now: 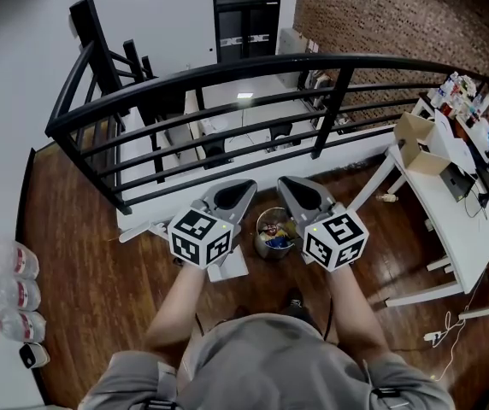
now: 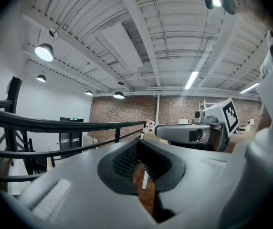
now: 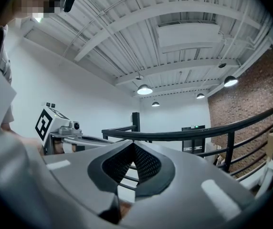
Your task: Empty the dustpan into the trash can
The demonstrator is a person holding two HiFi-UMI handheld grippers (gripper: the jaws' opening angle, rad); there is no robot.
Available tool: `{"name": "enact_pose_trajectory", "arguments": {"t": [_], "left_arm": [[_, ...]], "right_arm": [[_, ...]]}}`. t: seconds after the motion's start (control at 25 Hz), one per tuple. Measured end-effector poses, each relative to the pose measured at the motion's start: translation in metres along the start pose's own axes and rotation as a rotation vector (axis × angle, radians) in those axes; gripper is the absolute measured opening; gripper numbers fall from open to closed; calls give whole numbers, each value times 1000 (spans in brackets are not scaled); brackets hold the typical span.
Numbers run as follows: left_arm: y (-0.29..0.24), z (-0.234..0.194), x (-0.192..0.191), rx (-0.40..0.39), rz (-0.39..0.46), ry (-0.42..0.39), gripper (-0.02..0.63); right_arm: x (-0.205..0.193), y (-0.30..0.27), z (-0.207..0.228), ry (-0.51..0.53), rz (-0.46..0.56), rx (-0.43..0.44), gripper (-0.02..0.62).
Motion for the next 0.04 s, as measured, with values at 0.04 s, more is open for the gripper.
{"name": "enact_pose_trajectory", "arguments": {"t": [0.04], "left_arm": [[0,0,-1,0,-1,2,6]], "right_arm": [[0,0,0,0,0,1,0]]}}
Point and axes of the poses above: the fingertips, and each gripper's own axes: y backward along the fingers, z to its right, x out of its top, the point moved 10 cm from there along y, backward along the fingers, and after that the axes turned 13 degrees about x, right-handed, at the moved point
